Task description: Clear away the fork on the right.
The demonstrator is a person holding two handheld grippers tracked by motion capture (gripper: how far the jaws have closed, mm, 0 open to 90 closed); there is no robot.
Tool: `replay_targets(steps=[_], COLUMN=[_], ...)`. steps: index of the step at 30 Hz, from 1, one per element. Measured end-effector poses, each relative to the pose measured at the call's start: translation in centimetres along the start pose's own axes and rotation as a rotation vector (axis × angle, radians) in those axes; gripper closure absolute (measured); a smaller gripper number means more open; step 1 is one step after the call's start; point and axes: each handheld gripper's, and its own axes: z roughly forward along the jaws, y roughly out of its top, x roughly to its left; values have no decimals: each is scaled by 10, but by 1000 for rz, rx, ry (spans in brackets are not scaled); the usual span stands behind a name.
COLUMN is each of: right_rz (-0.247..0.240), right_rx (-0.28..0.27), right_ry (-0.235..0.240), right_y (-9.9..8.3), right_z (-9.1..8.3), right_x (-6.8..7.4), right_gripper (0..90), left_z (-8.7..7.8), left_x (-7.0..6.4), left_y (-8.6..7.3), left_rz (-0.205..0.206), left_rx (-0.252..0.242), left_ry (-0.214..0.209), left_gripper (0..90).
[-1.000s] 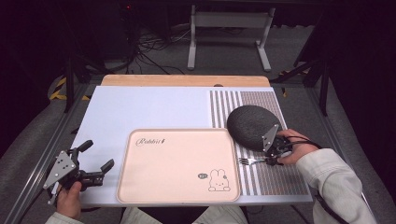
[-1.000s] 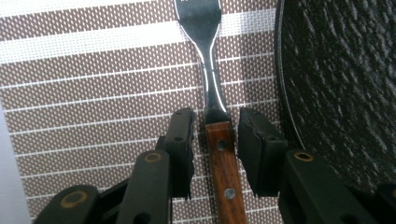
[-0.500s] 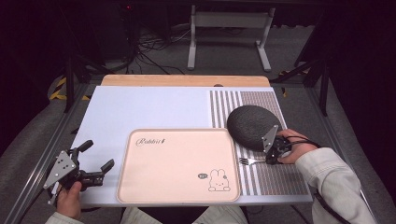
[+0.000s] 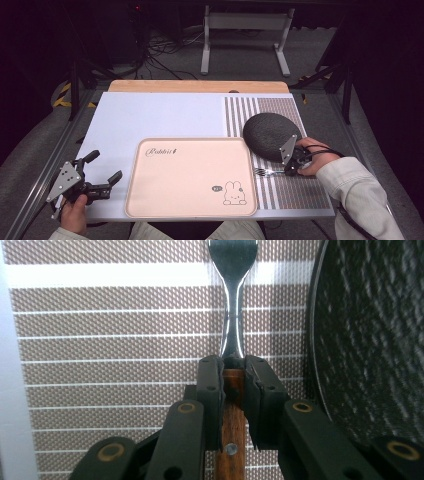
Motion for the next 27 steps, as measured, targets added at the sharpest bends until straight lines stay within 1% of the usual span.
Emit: replay_targets(steps=[1, 2, 3, 4, 5, 7, 8, 9, 10, 11, 14, 15, 16, 17, 18, 19, 21, 22, 23, 24, 25, 27], right_rz=[-11, 1, 1, -10, -7, -1, -3, -3, -1, 11, 19, 23, 27, 20, 25, 22, 19, 17, 10, 10, 9, 16], right_rx=[-4, 1, 1, 2, 4, 2, -9, -9, -15, -22, -32, -41, -46, -52, -60, -60, -73, -76, -86, -86, -91, -103], right_ry=[-7, 0, 0, 4, 4, -4, -4, -4, -14, -14, -7, -25, -22, -34, -45, -42, -53, -71, -76, -76, -89, -90], right_y=[2, 4, 4, 5, 7, 8, 9, 9, 10, 11, 12, 13, 15, 16, 17, 18, 20, 21, 23, 23, 24, 27], right_z=[-2, -6, -6, -7, -13, -15, -22, -22, -23, -30, -35, -39, -42, -46, -49, -52, -57, -60, -65, -65, -67, -70], right_x=[1, 2, 2, 2, 3, 3, 3, 3, 3, 3, 4, 4, 5, 5, 6, 6, 6, 7, 7, 7, 8, 9], right_gripper=[786, 786, 786, 786, 787, 786, 787, 787, 787, 787, 787, 786, 786, 786, 786, 786, 786, 786, 786, 786, 786, 786], left_z=[0, 0, 0, 0, 0, 0, 0, 0, 0, 0, 0, 0, 0, 0, 0, 0, 0, 0, 0, 0, 0, 0], left_x=[0, 0, 0, 0, 0, 0, 0, 0, 0, 0, 0, 0, 0, 0, 0, 0, 0, 0, 0, 0, 0, 0], left_y=[0, 0, 0, 0, 0, 0, 0, 0, 0, 0, 0, 0, 0, 0, 0, 0, 0, 0, 0, 0, 0, 0], left_rz=[1, 1, 1, 3, 2, 0, 1, 2, -3, -2, -4, -4, -4, -3, -1, 1, 1, -5, -6, -5, -3, -5], left_rx=[0, 0, -1, -1, -2, -2, -1, -2, -4, -4, -6, -6, -6, -2, -1, -1, -4, -8, -6, -6, -6, -8], left_ry=[0, 0, 0, 0, 1, 1, 1, 1, 1, 0, 0, 0, 0, -1, -1, -3, 0, -1, 0, -1, -1, -1], left_gripper=[6, 6, 6, 6, 6, 6, 6, 6, 6, 6, 6, 6, 6, 6, 6, 6, 6, 6, 6, 6, 6, 6])
